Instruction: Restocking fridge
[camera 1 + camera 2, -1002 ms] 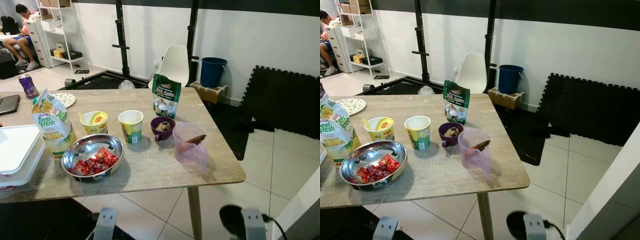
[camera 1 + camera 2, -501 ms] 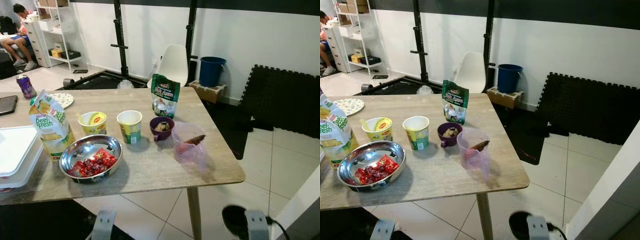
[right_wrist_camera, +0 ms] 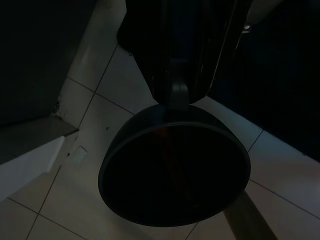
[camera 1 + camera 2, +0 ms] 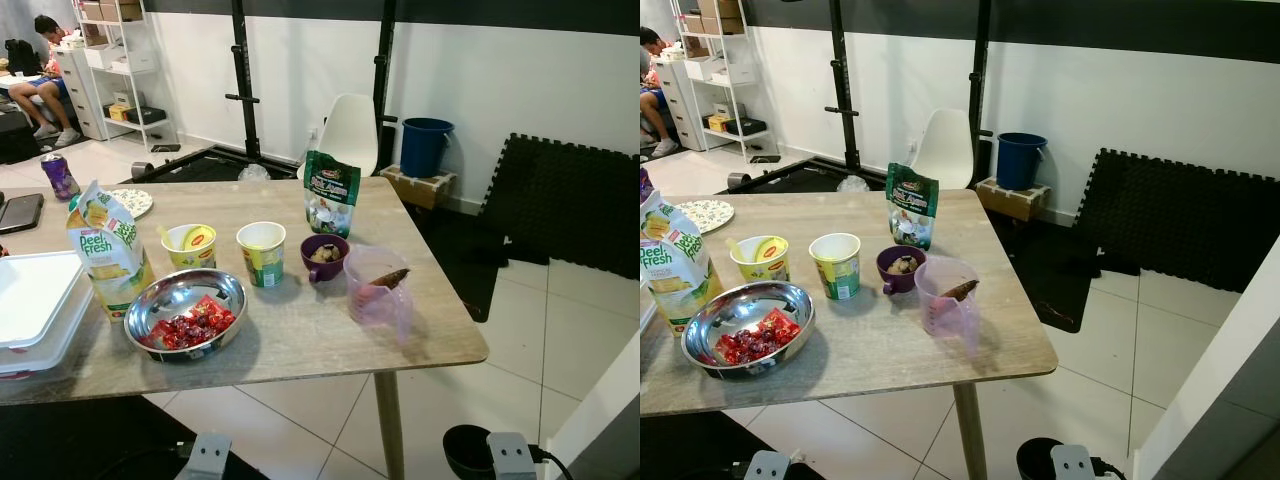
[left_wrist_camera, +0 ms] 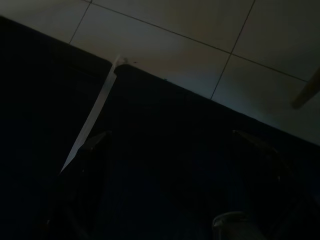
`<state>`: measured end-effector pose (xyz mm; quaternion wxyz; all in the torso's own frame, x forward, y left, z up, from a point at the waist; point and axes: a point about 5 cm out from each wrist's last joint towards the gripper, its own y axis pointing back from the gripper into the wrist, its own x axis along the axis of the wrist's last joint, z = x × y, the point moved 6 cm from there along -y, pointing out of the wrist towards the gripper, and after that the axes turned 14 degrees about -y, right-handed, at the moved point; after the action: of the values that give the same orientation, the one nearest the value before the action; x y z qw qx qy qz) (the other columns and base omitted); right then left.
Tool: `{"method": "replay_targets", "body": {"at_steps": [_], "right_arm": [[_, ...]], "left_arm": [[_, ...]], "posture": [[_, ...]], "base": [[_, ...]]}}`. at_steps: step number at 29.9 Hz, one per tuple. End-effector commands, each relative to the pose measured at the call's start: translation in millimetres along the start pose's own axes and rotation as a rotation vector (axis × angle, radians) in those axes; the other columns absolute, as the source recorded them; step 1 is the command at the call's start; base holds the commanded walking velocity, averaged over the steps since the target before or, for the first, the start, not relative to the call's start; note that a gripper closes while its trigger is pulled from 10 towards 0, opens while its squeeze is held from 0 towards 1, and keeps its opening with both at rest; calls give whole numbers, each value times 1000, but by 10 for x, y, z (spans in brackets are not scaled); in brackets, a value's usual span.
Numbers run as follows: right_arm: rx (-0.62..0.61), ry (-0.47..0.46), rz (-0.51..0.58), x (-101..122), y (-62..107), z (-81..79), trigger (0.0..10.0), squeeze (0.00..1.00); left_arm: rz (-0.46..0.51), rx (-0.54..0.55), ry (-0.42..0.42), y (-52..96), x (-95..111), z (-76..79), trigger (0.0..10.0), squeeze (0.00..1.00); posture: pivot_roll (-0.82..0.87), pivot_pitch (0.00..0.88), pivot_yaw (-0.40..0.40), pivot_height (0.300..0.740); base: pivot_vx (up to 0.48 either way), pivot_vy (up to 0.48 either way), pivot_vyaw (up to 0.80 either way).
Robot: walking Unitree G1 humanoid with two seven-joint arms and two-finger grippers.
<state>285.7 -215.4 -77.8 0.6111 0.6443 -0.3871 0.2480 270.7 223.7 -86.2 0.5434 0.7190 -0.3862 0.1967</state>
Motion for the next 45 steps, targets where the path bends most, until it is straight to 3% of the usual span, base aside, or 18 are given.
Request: {"method": "replay_targets", "body": {"at_steps": [1, 45], "right_arm": [[-5, -10, -3, -9, -2, -9, 10000, 0], [1, -2, -5, -2, -10, -35, 10000, 0]], "left_arm": [[-22, -8, -7, 10, -60, 25, 10000, 0], [-15, -4, -3, 1, -30, 25, 10000, 0]], "posture": [[-6, 78, -9, 740], [-6, 59, -14, 740]], "base": [[0, 0, 0], [0, 0, 0]]}}
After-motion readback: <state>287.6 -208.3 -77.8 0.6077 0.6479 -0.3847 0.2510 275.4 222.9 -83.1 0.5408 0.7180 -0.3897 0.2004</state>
